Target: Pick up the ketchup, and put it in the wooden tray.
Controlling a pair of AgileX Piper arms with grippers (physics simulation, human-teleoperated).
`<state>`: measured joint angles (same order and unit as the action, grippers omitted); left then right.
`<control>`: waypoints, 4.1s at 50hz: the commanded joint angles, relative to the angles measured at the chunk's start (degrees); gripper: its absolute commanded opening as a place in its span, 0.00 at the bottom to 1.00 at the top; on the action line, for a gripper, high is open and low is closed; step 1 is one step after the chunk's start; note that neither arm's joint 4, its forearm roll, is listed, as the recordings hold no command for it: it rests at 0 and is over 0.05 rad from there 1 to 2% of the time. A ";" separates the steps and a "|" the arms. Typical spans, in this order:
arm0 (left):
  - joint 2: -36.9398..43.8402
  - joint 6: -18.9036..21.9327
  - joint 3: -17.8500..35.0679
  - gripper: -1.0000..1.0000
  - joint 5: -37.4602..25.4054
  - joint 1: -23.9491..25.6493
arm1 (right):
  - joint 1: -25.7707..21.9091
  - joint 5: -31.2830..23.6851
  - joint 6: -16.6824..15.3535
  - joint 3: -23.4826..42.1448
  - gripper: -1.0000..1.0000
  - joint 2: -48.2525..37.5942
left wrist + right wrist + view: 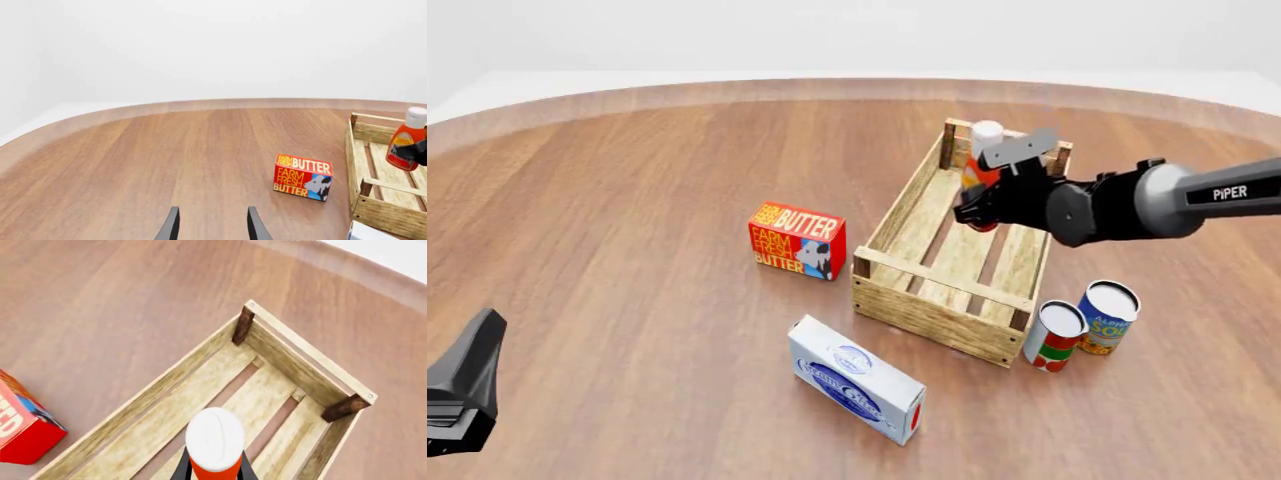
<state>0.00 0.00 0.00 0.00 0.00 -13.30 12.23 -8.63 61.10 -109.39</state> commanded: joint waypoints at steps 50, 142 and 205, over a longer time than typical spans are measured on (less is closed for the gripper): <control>0.00 0.00 0.00 1.00 0.00 0.00 | -1.44 1.05 3.18 0.97 0.00 -5.93; 0.00 0.00 0.00 1.00 0.00 0.00 | -1.26 7.26 1.32 -5.39 1.00 10.30; 0.00 0.00 0.00 1.00 0.00 0.00 | 4.45 8.33 -1.99 -17.30 1.00 27.14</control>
<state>0.00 0.00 0.00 0.00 0.00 -10.96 19.89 -10.34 47.35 -85.28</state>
